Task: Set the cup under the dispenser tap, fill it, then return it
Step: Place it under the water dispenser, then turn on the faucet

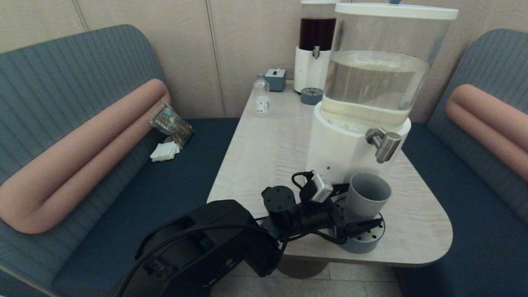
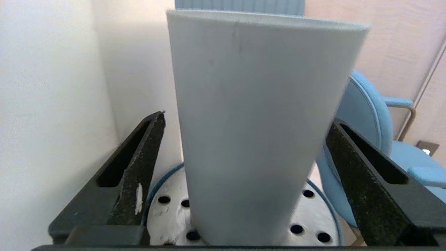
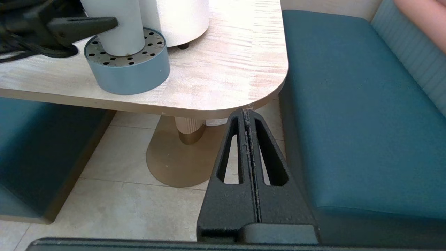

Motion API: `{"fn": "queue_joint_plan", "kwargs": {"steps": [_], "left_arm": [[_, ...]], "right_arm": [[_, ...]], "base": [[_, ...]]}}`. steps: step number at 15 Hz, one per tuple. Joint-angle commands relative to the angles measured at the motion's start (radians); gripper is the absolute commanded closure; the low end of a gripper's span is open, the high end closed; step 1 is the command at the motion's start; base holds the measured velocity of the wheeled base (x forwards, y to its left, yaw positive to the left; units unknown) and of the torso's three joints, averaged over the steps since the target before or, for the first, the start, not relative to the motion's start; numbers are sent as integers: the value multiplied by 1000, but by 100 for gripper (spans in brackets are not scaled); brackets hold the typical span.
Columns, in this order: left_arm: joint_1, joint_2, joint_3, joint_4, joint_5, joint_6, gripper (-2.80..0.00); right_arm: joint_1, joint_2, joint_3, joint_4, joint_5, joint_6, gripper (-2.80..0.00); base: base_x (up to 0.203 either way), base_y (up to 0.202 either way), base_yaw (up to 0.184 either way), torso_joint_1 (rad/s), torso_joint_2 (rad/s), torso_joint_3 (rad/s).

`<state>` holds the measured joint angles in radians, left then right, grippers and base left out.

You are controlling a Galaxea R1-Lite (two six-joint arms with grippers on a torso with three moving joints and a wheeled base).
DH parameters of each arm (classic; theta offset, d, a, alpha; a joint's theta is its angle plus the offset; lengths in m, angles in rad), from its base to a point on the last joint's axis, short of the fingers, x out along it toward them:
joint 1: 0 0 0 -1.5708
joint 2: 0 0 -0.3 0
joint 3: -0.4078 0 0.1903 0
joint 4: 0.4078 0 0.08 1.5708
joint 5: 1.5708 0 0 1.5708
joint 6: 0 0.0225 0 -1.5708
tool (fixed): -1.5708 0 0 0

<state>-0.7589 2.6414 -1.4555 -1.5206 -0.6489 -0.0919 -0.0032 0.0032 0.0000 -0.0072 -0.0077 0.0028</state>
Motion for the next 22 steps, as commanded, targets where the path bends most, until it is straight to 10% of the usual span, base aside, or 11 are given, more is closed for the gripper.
{"fn": "queue_joint_plan", "kwargs": {"steps": [1, 11, 18, 19, 22], "left_arm": [[0, -55, 55, -9, -4, 1, -280], [16, -208, 397, -9, 0, 40, -280], [58, -634, 927, -9, 3, 69, -280], [60, -716, 986, -9, 24, 68, 0], [75, -948, 1102, -9, 174, 32, 0]], "right_arm": [[0, 0, 0, 0, 0, 0, 0], [0, 0, 0, 0, 0, 0, 0], [0, 0, 0, 0, 0, 0, 0], [0, 0, 0, 0, 0, 0, 0], [0, 0, 0, 0, 0, 0, 0]], "base": [[0, 0, 0, 0, 0, 0], [0, 0, 0, 0, 0, 0], [0, 0, 0, 0, 0, 0], [0, 0, 0, 0, 0, 0], [0, 0, 0, 0, 0, 0]]}}
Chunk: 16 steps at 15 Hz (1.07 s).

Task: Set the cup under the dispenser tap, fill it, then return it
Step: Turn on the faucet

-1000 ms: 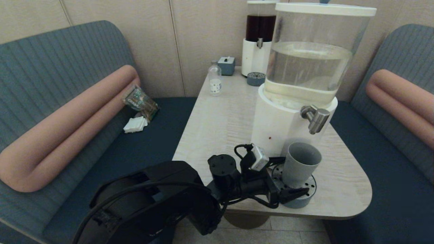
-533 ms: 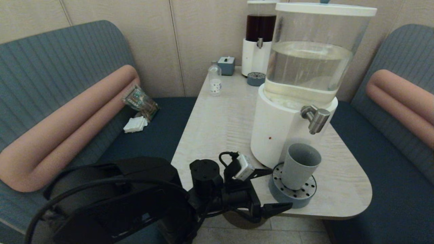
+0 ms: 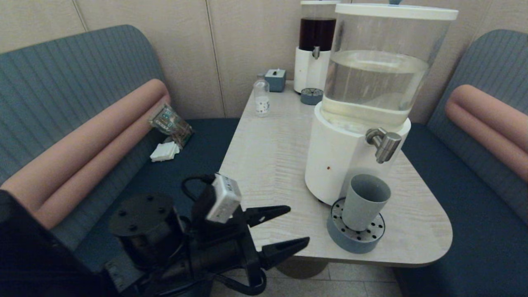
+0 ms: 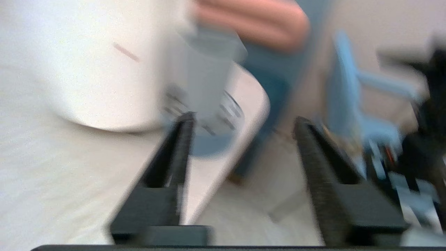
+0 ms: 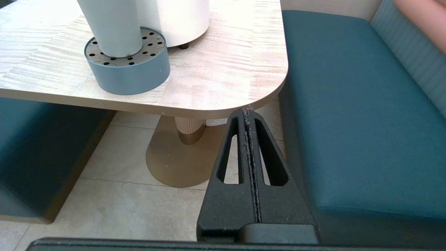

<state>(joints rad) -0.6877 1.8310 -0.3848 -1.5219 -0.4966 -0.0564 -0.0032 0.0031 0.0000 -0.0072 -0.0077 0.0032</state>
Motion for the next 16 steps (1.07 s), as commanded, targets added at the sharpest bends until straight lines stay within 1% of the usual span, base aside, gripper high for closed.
{"fn": "queue_joint_plan", "kwargs": {"steps": [1, 2, 3, 4, 5, 6, 8, 9, 10, 11, 12, 13, 14, 15, 16], "left_arm": [[10, -215, 53, -8, 102, -33, 0], [20, -299, 72, -8, 198, -64, 0], [45, -385, 91, -8, 283, -92, 0], [97, -463, 112, -6, 333, -113, 0], [192, -527, 135, -4, 362, -128, 0], [306, -608, 161, -1, 381, -138, 0], [461, -782, 204, 17, 402, -152, 0], [533, -864, 216, 38, 396, -156, 0], [586, -940, 218, 74, 384, -157, 0], [628, -1028, 214, 138, 370, -155, 0], [650, -1117, 205, 220, 361, -154, 0], [664, -1214, 192, 335, 352, -153, 0], [673, -1310, 172, 480, 343, -153, 0], [680, -1417, 141, 675, 335, -152, 0], [684, -1524, 105, 902, 326, -144, 0]], "right_arm": [[0, 0, 0, 0, 0, 0, 0], [0, 0, 0, 0, 0, 0, 0], [0, 0, 0, 0, 0, 0, 0], [0, 0, 0, 0, 0, 0, 0], [0, 0, 0, 0, 0, 0, 0], [0, 0, 0, 0, 0, 0, 0], [0, 0, 0, 0, 0, 0, 0], [0, 0, 0, 0, 0, 0, 0], [0, 0, 0, 0, 0, 0, 0], [0, 0, 0, 0, 0, 0, 0], [0, 0, 0, 0, 0, 0, 0], [0, 0, 0, 0, 0, 0, 0], [0, 0, 0, 0, 0, 0, 0], [0, 0, 0, 0, 0, 0, 0], [0, 0, 0, 0, 0, 0, 0]], "base": [[0, 0, 0, 0, 0, 0], [0, 0, 0, 0, 0, 0], [0, 0, 0, 0, 0, 0], [0, 0, 0, 0, 0, 0], [0, 0, 0, 0, 0, 0], [0, 0, 0, 0, 0, 0], [0, 0, 0, 0, 0, 0], [0, 0, 0, 0, 0, 0], [0, 0, 0, 0, 0, 0], [0, 0, 0, 0, 0, 0], [0, 0, 0, 0, 0, 0], [0, 0, 0, 0, 0, 0], [0, 0, 0, 0, 0, 0], [0, 0, 0, 0, 0, 0], [0, 0, 0, 0, 0, 0]]}}
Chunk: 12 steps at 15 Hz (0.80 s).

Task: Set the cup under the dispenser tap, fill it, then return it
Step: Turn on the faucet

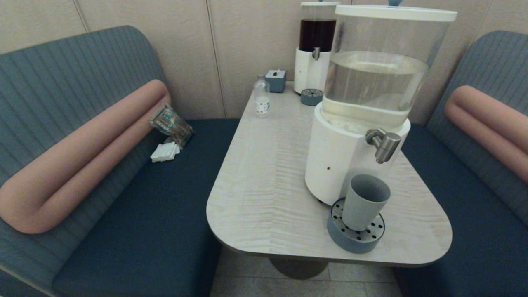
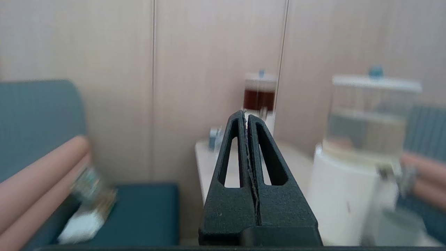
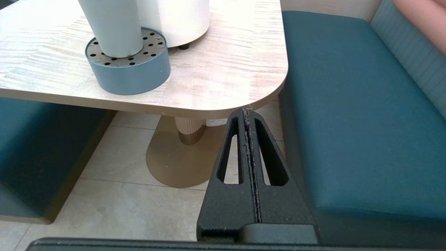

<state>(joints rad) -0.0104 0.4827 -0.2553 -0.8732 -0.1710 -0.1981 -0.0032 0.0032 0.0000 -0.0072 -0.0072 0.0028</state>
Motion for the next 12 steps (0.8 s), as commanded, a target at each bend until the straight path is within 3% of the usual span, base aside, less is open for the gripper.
{"fn": "queue_joint_plan", "kwargs": {"steps": [1, 3, 4, 5, 7, 9, 12], "left_arm": [[9, -270, -52, 455, -13, 20, 0], [13, -435, -65, 835, -35, 125, 0], [14, -472, -42, 945, -38, 187, 0], [15, -481, 11, 980, -28, 235, 0], [16, -482, 173, 923, 31, 289, 0], [17, -483, 255, 872, 159, 309, 0], [17, -483, 255, 875, 156, 305, 0]], "right_arm": [[0, 0, 0, 0, 0, 0, 0], [0, 0, 0, 0, 0, 0, 0], [0, 0, 0, 0, 0, 0, 0], [0, 0, 0, 0, 0, 0, 0], [0, 0, 0, 0, 0, 0, 0], [0, 0, 0, 0, 0, 0, 0], [0, 0, 0, 0, 0, 0, 0]], "base": [[0, 0, 0, 0, 0, 0], [0, 0, 0, 0, 0, 0], [0, 0, 0, 0, 0, 0], [0, 0, 0, 0, 0, 0], [0, 0, 0, 0, 0, 0], [0, 0, 0, 0, 0, 0], [0, 0, 0, 0, 0, 0]]}}
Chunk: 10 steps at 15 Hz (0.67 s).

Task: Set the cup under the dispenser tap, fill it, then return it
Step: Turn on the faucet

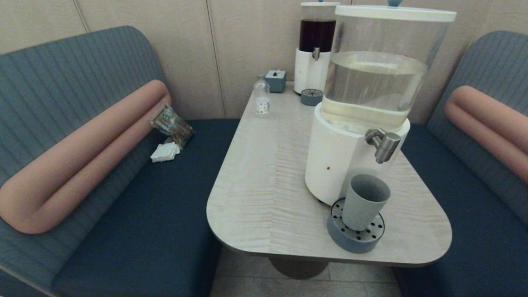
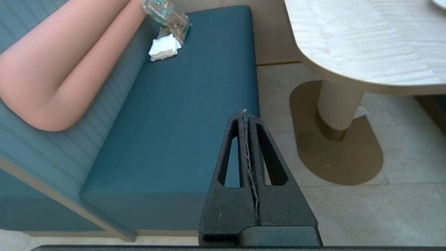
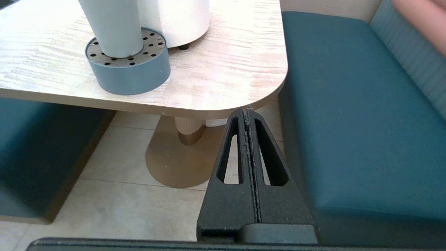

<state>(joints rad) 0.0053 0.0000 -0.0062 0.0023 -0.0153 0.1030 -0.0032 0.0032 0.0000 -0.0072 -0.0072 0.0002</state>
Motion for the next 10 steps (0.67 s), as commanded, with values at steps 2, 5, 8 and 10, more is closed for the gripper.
{"fn": "queue_joint_plan", "kwargs": {"steps": [2, 5, 8, 10], "left_arm": [[1, 0, 6, -1, 2, -14, 0], [1, 0, 6, -1, 2, -14, 0], [1, 0, 6, -1, 2, -14, 0], [1, 0, 6, -1, 2, -14, 0]], "right_arm": [[0, -1, 2, 0, 0, -14, 0], [0, -1, 2, 0, -9, -5, 0], [0, -1, -19, 16, -8, -36, 0], [1, 41, -178, 81, -3, -32, 0]], "base": [[0, 0, 0, 0, 0, 0], [0, 0, 0, 0, 0, 0], [0, 0, 0, 0, 0, 0], [0, 0, 0, 0, 0, 0]]}}
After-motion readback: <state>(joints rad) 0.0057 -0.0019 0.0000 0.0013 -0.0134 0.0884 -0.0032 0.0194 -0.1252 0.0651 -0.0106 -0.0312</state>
